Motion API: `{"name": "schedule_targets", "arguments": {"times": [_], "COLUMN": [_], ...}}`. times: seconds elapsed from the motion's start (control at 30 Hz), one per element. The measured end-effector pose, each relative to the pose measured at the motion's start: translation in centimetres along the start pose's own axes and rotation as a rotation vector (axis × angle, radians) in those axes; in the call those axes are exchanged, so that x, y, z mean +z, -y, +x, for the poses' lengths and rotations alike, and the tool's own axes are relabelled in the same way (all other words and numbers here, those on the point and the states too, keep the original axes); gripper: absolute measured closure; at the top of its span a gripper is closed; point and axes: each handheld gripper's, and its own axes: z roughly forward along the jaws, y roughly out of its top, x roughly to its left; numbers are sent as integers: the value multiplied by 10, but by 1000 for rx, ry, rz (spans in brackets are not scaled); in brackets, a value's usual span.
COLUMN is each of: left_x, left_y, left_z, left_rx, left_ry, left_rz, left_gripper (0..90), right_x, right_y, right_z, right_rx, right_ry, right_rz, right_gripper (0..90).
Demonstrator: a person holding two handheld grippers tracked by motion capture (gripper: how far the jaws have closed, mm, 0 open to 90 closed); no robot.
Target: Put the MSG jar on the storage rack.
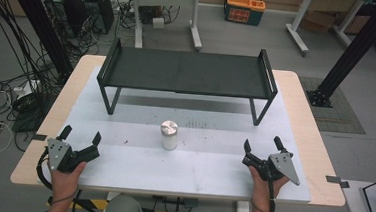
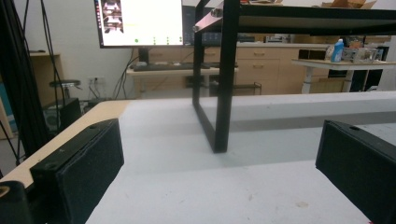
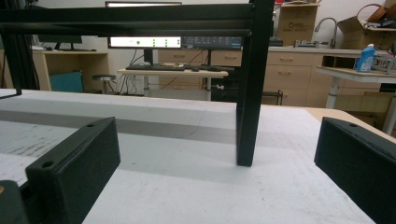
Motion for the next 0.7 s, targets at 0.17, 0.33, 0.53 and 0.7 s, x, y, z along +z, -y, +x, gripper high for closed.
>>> {"name": "schedule_targets", "arguments": {"times": [0.17, 0.33, 0.53, 0.7], "left_x": [0, 0, 0, 0], "left_y": [0, 0, 0, 0], "left_z": [0, 0, 0, 0], "left_rx": [0, 0, 1, 1], "left_ry": [1, 0, -1, -1], "left_rz": [0, 0, -2, -3], "left_gripper": [12, 12, 12, 12], "right_x": [-1, 0, 4, 8], "right_y": [-1, -10, -18, -18], "right_z": [-1, -1, 1, 6], "right_rx": [48, 54, 59, 123], "right_ry": [-35, -96, -174, -252], "right_rz": [-28, -61, -71, -83], "right_gripper": [23, 25, 30, 57]}}
